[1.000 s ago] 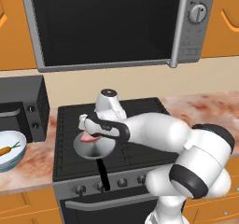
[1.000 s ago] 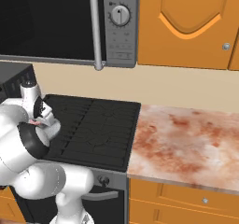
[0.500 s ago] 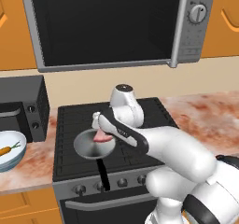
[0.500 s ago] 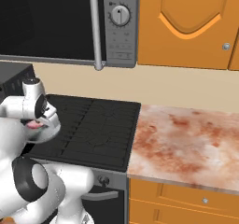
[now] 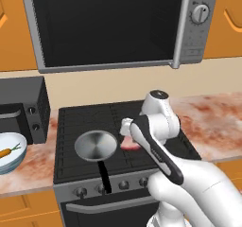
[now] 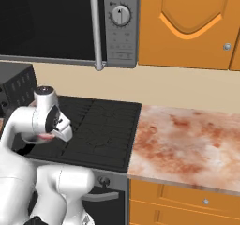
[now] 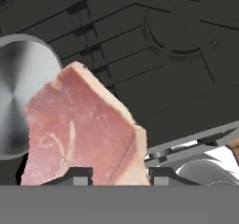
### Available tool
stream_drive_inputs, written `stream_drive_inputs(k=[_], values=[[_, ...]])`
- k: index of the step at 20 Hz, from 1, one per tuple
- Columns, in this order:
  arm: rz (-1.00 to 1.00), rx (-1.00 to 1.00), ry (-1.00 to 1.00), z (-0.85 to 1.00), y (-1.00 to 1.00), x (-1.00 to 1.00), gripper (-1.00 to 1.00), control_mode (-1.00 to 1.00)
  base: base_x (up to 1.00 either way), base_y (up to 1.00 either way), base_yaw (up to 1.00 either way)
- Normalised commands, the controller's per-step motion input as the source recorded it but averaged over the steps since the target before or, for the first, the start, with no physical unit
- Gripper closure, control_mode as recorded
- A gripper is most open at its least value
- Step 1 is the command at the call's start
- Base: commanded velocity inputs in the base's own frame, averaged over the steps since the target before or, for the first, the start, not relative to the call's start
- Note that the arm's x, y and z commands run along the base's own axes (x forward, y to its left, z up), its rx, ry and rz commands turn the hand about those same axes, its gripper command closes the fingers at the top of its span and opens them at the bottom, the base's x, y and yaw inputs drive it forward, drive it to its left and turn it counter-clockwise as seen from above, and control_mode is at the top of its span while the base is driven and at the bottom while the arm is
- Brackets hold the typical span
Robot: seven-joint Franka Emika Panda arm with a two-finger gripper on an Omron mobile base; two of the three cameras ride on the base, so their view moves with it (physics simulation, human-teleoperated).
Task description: Place the steak on the plate and place the carrot on the same plate.
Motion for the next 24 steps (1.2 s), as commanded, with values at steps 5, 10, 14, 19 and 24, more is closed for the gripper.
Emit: stream_drive_inputs(k=[5,10,14,19,24], values=[[-0.09,0.00,0.01,0.12,-0.70,-0.12,1.00,-1.00,0.00,0.00,0.00],[-0.03,0.00,0.00,0.00,-0.19,0.00,1.00,-1.00,0.00,0.00,0.00],[0.00,0.00,0.00,0.00,0.00,0.00,1.00,-1.00,0.00,0.00,0.00],[0.00,0.00,0.00,0.00,0.04,-0.01,1.00,1.00,-0.18,0.46,0.00],[0.00,0.00,0.00,0.00,0.00,0.00,1.00,1.00,-0.21,0.88,0.00]])
